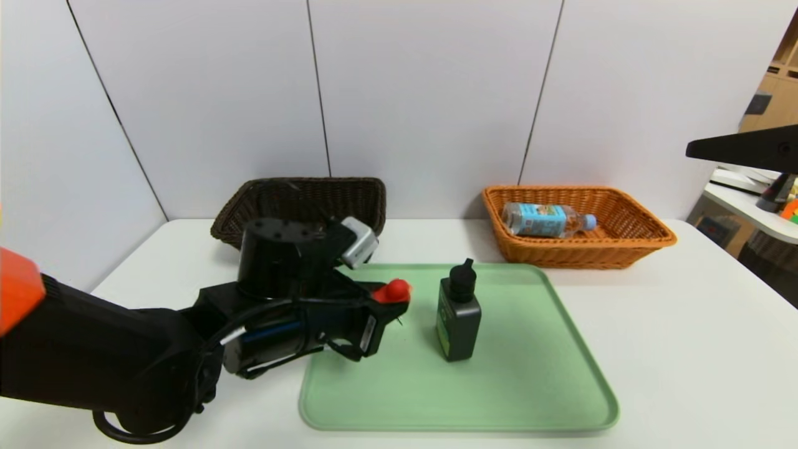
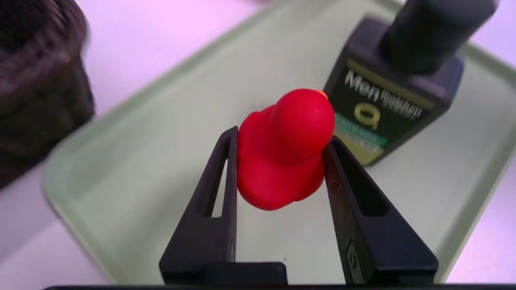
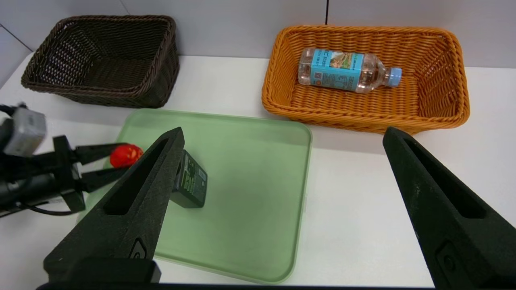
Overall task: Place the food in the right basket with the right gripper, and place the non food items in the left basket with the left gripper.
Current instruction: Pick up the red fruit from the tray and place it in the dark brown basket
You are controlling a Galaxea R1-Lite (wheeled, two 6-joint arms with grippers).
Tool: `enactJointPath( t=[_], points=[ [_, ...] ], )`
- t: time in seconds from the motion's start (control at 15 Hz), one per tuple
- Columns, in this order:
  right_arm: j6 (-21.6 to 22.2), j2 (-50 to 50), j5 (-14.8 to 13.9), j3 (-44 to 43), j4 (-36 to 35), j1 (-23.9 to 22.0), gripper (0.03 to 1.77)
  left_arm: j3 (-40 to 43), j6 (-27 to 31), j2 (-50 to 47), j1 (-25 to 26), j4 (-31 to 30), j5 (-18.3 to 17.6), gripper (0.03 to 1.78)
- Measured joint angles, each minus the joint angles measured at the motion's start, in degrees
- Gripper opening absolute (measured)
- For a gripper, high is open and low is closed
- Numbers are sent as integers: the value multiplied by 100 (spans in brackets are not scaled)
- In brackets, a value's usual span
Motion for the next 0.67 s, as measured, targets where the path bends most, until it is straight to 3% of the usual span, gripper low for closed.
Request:
enactJointPath(
  t=[0.27, 0.67],
  points=[
    [63, 41, -5, 33, -11, 0, 170, -1340, -135, -469, 441, 1169, 30, 67],
    [143, 110, 6, 34, -33, 0, 170, -3366, -156, 201, 2288, 1888, 35, 67]
  ],
)
